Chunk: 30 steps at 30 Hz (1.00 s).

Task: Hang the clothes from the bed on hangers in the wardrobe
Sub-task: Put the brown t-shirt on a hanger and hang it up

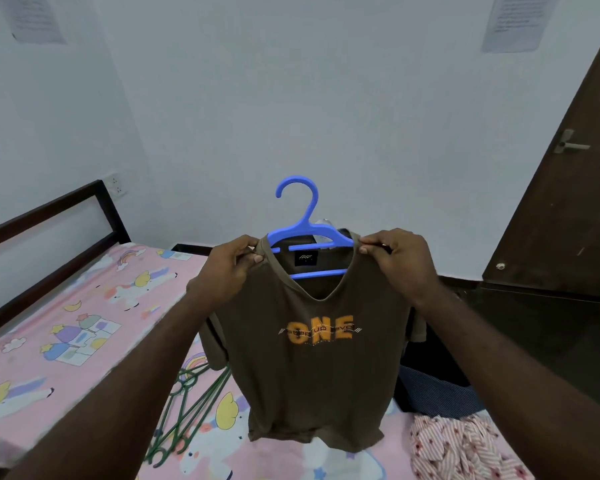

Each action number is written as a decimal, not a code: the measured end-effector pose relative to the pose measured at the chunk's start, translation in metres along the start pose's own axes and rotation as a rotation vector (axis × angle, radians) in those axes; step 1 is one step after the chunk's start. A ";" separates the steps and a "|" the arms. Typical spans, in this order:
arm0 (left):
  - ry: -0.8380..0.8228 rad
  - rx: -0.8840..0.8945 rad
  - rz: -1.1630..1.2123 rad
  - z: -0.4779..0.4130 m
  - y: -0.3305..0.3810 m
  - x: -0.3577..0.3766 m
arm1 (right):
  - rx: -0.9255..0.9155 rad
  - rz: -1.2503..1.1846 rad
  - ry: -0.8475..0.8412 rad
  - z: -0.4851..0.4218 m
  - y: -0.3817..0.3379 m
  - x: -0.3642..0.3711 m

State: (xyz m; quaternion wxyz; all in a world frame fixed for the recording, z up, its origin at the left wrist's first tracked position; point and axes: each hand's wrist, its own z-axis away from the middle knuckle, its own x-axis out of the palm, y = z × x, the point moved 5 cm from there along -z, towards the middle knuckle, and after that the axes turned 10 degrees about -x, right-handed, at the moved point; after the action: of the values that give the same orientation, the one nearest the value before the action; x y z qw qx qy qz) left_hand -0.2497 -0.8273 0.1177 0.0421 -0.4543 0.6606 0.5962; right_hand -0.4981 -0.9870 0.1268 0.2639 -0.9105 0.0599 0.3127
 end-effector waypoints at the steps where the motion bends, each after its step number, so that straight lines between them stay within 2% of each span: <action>1: 0.006 0.000 -0.018 -0.001 -0.002 0.000 | -0.028 0.024 -0.026 0.000 -0.001 0.000; 3: 0.023 0.000 -0.025 -0.001 -0.005 -0.003 | -0.025 -0.010 -0.126 -0.003 0.004 0.000; 6: 0.034 0.009 -0.020 -0.001 -0.003 -0.009 | 0.092 -0.067 -0.322 -0.011 0.023 -0.007; 8: 0.024 0.015 -0.013 0.000 -0.001 -0.012 | 0.178 -0.190 -0.452 -0.011 0.034 -0.013; 11: 0.017 0.025 -0.032 0.000 0.000 -0.012 | 0.295 -0.394 -0.525 -0.006 0.042 -0.017; 13: 0.021 0.018 -0.030 0.000 0.000 -0.011 | 0.306 -0.414 -0.454 -0.007 0.043 -0.016; 18: 0.055 0.022 0.004 0.001 0.002 -0.011 | 0.110 -0.209 0.056 -0.007 0.031 -0.021; 20: 0.079 0.008 0.025 0.000 0.000 -0.013 | 0.017 -0.154 0.149 -0.003 0.021 -0.023; 22: 0.092 0.002 0.051 0.000 -0.001 -0.014 | -0.038 -0.194 0.067 -0.003 0.012 -0.021; 25: 0.052 0.001 0.059 0.001 -0.004 -0.011 | 0.016 -0.263 -0.151 -0.009 0.006 -0.016; 30: 0.073 0.042 0.096 0.004 0.009 -0.010 | 0.045 0.038 -0.490 -0.029 0.019 -0.007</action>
State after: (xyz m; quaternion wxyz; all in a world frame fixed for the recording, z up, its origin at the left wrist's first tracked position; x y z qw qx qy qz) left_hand -0.2515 -0.8196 0.1290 -0.0009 -0.4425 0.6951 0.5666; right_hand -0.4934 -1.0185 0.1414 0.2848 -0.8002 0.0182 0.5275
